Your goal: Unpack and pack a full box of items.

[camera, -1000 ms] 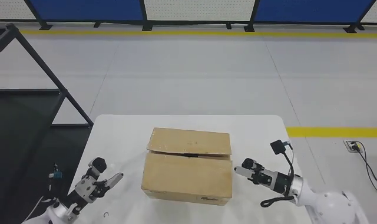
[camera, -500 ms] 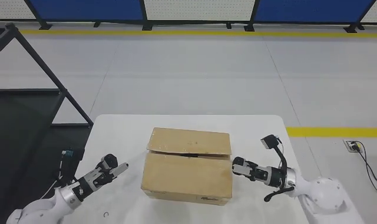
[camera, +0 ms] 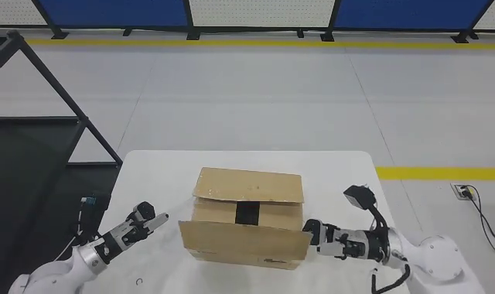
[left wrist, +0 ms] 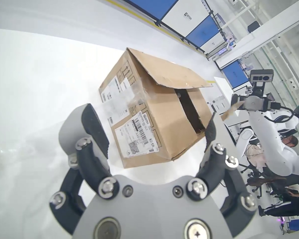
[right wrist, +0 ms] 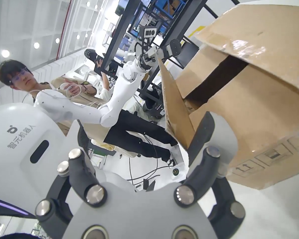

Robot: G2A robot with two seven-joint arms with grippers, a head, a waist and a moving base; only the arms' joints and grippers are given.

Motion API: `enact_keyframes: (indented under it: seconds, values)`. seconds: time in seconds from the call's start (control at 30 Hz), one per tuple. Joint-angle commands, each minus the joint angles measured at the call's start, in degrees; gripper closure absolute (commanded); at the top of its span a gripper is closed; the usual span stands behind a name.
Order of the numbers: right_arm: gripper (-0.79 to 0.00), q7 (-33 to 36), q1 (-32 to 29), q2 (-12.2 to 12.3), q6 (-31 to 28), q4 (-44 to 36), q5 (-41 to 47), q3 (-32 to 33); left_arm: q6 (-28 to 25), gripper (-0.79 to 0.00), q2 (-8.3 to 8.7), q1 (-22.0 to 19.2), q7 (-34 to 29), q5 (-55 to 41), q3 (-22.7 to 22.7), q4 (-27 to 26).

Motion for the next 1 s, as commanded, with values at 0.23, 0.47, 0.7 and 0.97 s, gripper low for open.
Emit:
enact_keyframes:
  seconds: [0.23, 0.47, 0.7, 0.97]
  values:
    - [-0.785, -1.6, -7.7, 2.9, -1.5, -11.0, -4.1, 0.7, 0.0, -0.785, 0.0, 0.0, 0.0, 0.0, 0.0, 0.0]
    - [-0.785, -2.5, -11.2, 5.2, -2.3, -12.9, -7.7, -1.0, 0.0, -0.785, 0.0, 0.0, 0.0, 0.0, 0.0, 0.0]
    - [-0.785, -2.6, -12.6, 7.3, -2.5, -11.7, -12.6, -3.8, 0.0, -0.785, 0.0, 0.0, 0.0, 0.0, 0.0, 0.0]
    - [-0.785, -3.9, -12.1, 8.7, -3.7, -9.0, -15.7, -7.8, 0.0, -0.785, 0.0, 0.0, 0.0, 0.0, 0.0, 0.0]
